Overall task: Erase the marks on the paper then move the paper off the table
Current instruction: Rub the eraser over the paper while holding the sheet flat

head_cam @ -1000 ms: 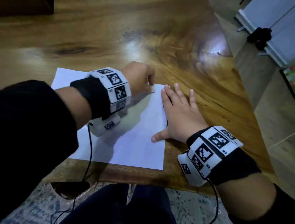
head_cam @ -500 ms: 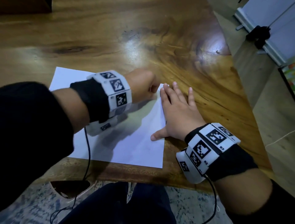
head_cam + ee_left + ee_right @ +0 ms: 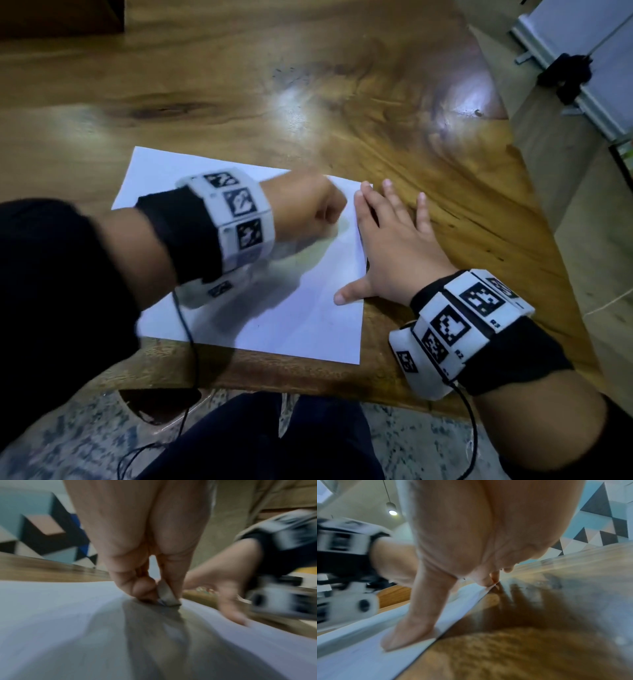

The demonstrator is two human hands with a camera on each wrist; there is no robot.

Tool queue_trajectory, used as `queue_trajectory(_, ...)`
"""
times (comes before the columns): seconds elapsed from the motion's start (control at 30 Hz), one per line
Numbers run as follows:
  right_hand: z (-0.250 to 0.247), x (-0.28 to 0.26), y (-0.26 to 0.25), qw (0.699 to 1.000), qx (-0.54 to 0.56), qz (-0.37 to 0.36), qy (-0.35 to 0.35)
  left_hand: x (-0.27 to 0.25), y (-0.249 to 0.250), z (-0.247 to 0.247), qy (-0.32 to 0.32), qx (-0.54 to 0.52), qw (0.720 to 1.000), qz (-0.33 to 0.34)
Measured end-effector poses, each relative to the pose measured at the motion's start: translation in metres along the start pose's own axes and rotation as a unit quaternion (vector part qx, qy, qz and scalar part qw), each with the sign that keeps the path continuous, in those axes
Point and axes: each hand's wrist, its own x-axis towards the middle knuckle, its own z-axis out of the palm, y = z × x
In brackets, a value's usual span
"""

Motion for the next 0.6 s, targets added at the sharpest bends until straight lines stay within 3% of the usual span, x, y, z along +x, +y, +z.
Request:
queue_trajectory(0.1, 0.000, 0.000, 0.000, 1.000, 0.003, 0.000, 0.001, -0.022, -0.001, 0.001, -0.116, 0.000, 0.993, 0.012)
queue_trajectory(0.17, -0.001, 0.000, 0.000, 1.000, 0.000, 0.002, 0.001, -0.020, -0.007, -0.008, -0.089, -0.017, 0.996, -0.014)
queue_trajectory(0.27, -0.001, -0.001, 0.000, 1.000, -0.006, 0.005, -0.001, -0.006, -0.018, -0.018, 0.029, -0.075, 0.994, -0.068)
queue_trajectory(0.43, 0.000, -0.001, 0.000, 1.000, -0.002, 0.001, -0.004, 0.015, -0.001, -0.010, 0.086, -0.022, 0.994, -0.061)
queue_trajectory(0.53, 0.001, 0.000, 0.000, 1.000, -0.005, -0.003, -0.011, 0.015, 0.012, -0.005, 0.087, 0.001, 0.996, -0.035)
queue_trajectory(0.6, 0.002, 0.000, 0.001, 1.000, -0.001, -0.006, -0.007, -0.002, 0.016, 0.007, 0.027, 0.014, 0.999, 0.017)
